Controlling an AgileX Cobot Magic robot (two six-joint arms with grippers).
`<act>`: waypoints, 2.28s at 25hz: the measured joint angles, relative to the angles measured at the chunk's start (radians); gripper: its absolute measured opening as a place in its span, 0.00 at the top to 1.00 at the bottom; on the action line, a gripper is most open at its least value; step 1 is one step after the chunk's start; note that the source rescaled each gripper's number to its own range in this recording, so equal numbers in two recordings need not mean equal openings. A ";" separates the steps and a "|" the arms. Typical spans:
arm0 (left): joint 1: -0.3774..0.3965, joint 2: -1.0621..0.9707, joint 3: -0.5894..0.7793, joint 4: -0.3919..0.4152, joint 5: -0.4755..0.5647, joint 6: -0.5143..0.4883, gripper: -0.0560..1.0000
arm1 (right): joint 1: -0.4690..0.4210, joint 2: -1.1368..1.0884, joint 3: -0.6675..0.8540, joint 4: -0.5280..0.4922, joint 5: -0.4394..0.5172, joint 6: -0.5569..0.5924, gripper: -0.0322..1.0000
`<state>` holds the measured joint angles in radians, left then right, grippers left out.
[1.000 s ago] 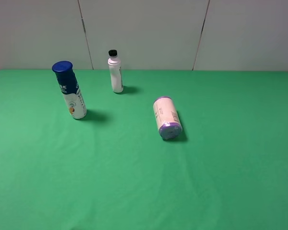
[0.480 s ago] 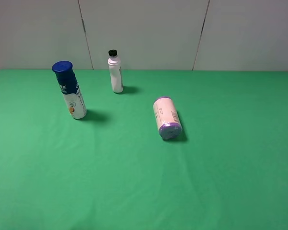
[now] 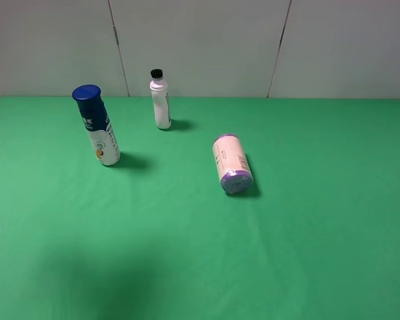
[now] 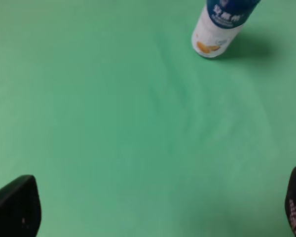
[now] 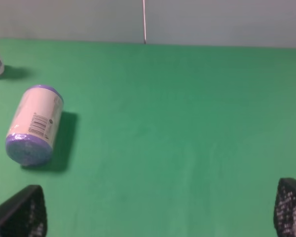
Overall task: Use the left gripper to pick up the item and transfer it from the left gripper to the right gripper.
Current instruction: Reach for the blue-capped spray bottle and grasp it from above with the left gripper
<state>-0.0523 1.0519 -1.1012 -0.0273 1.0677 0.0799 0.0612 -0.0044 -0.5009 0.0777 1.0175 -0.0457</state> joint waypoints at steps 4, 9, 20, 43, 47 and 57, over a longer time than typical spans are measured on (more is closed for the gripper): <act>-0.060 0.153 -0.092 -0.003 0.000 -0.001 0.00 | 0.000 0.000 0.000 0.000 0.000 0.000 0.00; -0.111 0.317 -0.213 -0.006 0.007 -0.036 0.00 | 0.000 0.000 0.000 0.000 0.000 0.000 0.00; -0.150 0.626 -0.410 -0.009 0.082 -0.089 0.00 | 0.000 0.000 0.000 0.000 0.000 0.000 0.00; -0.247 0.926 -0.524 0.034 0.042 -0.090 0.00 | 0.000 0.000 0.000 0.000 0.000 0.000 0.00; -0.268 0.938 -0.526 0.069 0.041 -0.090 0.00 | 0.000 0.000 0.000 0.000 0.000 0.000 0.00; -0.272 0.938 -0.526 0.101 0.033 -0.090 0.00 | 0.000 0.000 0.000 0.000 0.000 0.000 0.00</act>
<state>-0.3238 1.9896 -1.6269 0.0739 1.1009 -0.0104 0.0612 -0.0044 -0.5009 0.0777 1.0175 -0.0457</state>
